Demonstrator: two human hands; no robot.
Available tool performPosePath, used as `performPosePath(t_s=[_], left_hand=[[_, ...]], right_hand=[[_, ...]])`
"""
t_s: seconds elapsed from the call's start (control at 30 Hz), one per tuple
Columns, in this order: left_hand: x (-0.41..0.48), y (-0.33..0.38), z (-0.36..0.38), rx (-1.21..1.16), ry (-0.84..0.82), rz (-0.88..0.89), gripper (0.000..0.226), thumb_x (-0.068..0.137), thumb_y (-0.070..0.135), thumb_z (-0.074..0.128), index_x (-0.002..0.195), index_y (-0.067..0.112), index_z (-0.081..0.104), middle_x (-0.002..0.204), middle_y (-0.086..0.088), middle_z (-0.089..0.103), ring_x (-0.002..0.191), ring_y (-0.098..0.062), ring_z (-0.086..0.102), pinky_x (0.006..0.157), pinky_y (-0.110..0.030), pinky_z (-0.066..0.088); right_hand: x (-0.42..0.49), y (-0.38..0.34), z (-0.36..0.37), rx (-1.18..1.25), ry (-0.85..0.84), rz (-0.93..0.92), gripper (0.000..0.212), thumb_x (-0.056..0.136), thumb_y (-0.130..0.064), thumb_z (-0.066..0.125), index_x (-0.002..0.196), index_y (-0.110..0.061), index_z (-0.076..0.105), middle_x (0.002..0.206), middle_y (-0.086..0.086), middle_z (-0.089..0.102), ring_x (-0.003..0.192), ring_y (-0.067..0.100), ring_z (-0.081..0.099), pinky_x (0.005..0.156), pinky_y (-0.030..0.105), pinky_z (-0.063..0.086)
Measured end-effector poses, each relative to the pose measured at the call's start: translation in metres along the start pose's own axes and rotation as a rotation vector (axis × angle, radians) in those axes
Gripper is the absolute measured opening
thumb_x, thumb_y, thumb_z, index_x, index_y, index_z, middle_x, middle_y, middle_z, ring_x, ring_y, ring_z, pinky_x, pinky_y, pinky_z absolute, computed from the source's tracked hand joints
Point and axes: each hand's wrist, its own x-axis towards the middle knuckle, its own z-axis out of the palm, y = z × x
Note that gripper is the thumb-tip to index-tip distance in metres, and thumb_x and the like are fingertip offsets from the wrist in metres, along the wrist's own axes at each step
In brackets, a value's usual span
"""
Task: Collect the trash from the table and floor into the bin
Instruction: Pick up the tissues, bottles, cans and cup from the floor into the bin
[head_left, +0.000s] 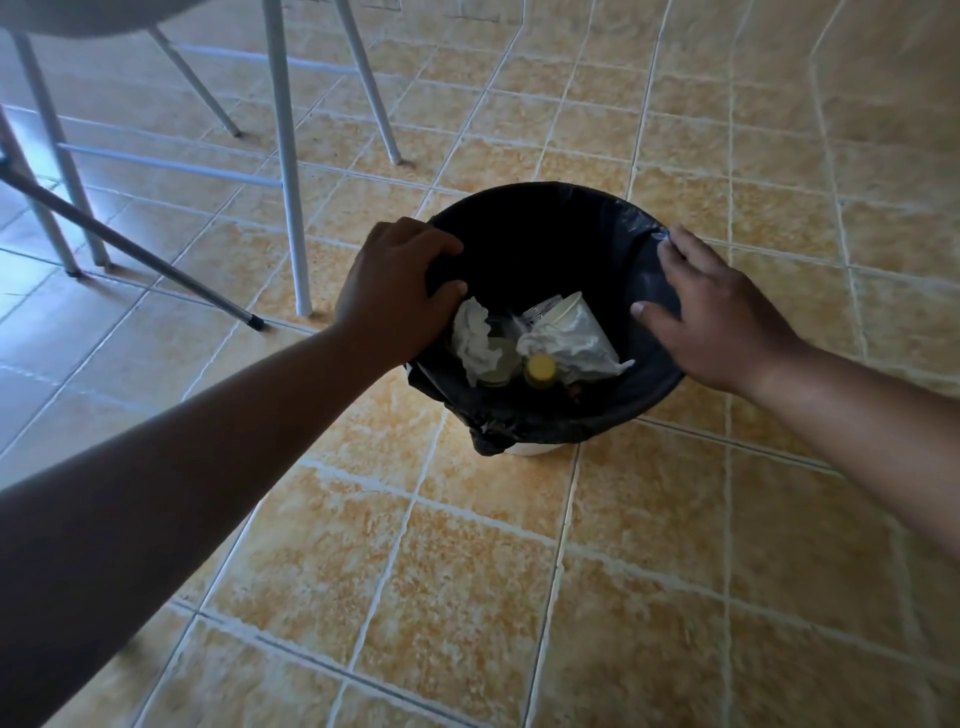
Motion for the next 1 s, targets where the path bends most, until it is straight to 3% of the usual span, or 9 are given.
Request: performPosePath(t_s=[0.17, 0.27, 0.37, 0.43, 0.57, 0.7, 0.8, 0.87, 1.0], left_hand=[[0.000, -0.006, 0.001, -0.031, -0.026, -0.169, 0.054, 0.085, 0.025, 0.065, 0.137, 0.015, 0.051, 0.133, -0.012, 0.051, 0.122, -0.031, 0.049, 0.101, -0.044, 0.043], [0.002, -0.009, 0.000, -0.150, 0.023, -0.331, 0.050, 0.087, 0.016, 0.063, 0.136, 0.015, 0.053, 0.129, -0.009, 0.053, 0.110, -0.024, 0.059, 0.091, -0.028, 0.044], [0.002, -0.008, -0.004, -0.277, 0.023, -0.532, 0.035, 0.086, 0.015, 0.063, 0.120, 0.019, 0.064, 0.104, 0.002, 0.065, 0.100, -0.020, 0.063, 0.090, -0.032, 0.050], [0.003, -0.006, -0.006, -0.368, 0.023, -0.620, 0.024, 0.084, 0.015, 0.063, 0.106, 0.023, 0.068, 0.082, 0.008, 0.063, 0.086, -0.017, 0.063, 0.087, -0.037, 0.055], [0.006, -0.009, -0.007, -0.444, 0.009, -0.662, 0.015, 0.080, 0.015, 0.065, 0.092, 0.025, 0.067, 0.073, 0.005, 0.063, 0.076, -0.019, 0.065, 0.080, -0.042, 0.059], [0.012, -0.010, -0.009, -0.592, -0.049, -0.747, 0.011, 0.085, 0.008, 0.064, 0.095, 0.013, 0.067, 0.089, -0.011, 0.069, 0.070, -0.021, 0.068, 0.064, -0.042, 0.062], [0.015, -0.010, -0.011, -0.657, -0.094, -0.746, 0.015, 0.089, 0.003, 0.060, 0.102, 0.008, 0.064, 0.083, -0.006, 0.063, 0.071, -0.015, 0.064, 0.058, -0.034, 0.060], [0.017, -0.012, -0.011, -0.689, -0.118, -0.751, 0.015, 0.090, 0.003, 0.059, 0.104, 0.009, 0.063, 0.082, -0.004, 0.061, 0.073, -0.015, 0.063, 0.053, -0.030, 0.059], [0.018, -0.019, -0.007, -0.756, -0.139, -0.783, 0.013, 0.092, 0.005, 0.060, 0.089, 0.018, 0.060, 0.078, -0.001, 0.061, 0.068, -0.014, 0.062, 0.056, -0.031, 0.057]], right_hand=[[0.003, 0.002, -0.004, 0.056, 0.031, 0.000, 0.074, 0.096, -0.036, 0.059, 0.155, -0.007, 0.024, 0.165, 0.003, 0.015, 0.151, 0.020, 0.017, 0.118, 0.030, 0.020], [0.006, 0.001, -0.011, 0.113, 0.090, 0.012, 0.068, 0.093, -0.027, 0.065, 0.150, -0.005, 0.036, 0.157, 0.011, 0.035, 0.144, 0.025, 0.033, 0.112, 0.024, 0.023], [0.008, 0.000, -0.017, 0.206, 0.181, 0.070, 0.049, 0.092, -0.019, 0.065, 0.139, -0.011, 0.054, 0.137, 0.012, 0.057, 0.124, 0.028, 0.054, 0.101, 0.029, 0.039], [0.009, 0.001, -0.019, 0.289, 0.185, 0.154, 0.040, 0.091, -0.018, 0.064, 0.131, -0.019, 0.061, 0.120, 0.005, 0.065, 0.106, 0.023, 0.061, 0.088, 0.027, 0.044], [0.014, 0.006, -0.018, 0.445, 0.179, 0.260, 0.033, 0.089, -0.016, 0.063, 0.116, -0.034, 0.062, 0.089, 0.002, 0.064, 0.085, 0.023, 0.064, 0.069, 0.026, 0.045], [0.021, 0.009, -0.017, 0.584, 0.158, 0.307, 0.034, 0.085, -0.009, 0.064, 0.110, -0.033, 0.063, 0.089, 0.011, 0.064, 0.079, 0.028, 0.067, 0.063, 0.038, 0.056], [0.029, 0.012, -0.017, 0.767, 0.092, 0.396, 0.027, 0.088, -0.001, 0.060, 0.099, -0.026, 0.063, 0.087, 0.007, 0.064, 0.070, 0.022, 0.066, 0.049, 0.030, 0.051], [0.031, 0.017, -0.016, 0.835, 0.031, 0.436, 0.024, 0.091, 0.000, 0.057, 0.086, -0.024, 0.060, 0.083, 0.001, 0.064, 0.065, 0.017, 0.062, 0.051, 0.030, 0.049], [0.038, 0.028, -0.012, 0.888, -0.006, 0.442, 0.029, 0.091, -0.001, 0.056, 0.076, -0.026, 0.058, 0.068, -0.005, 0.063, 0.051, 0.008, 0.061, 0.043, 0.025, 0.049]])
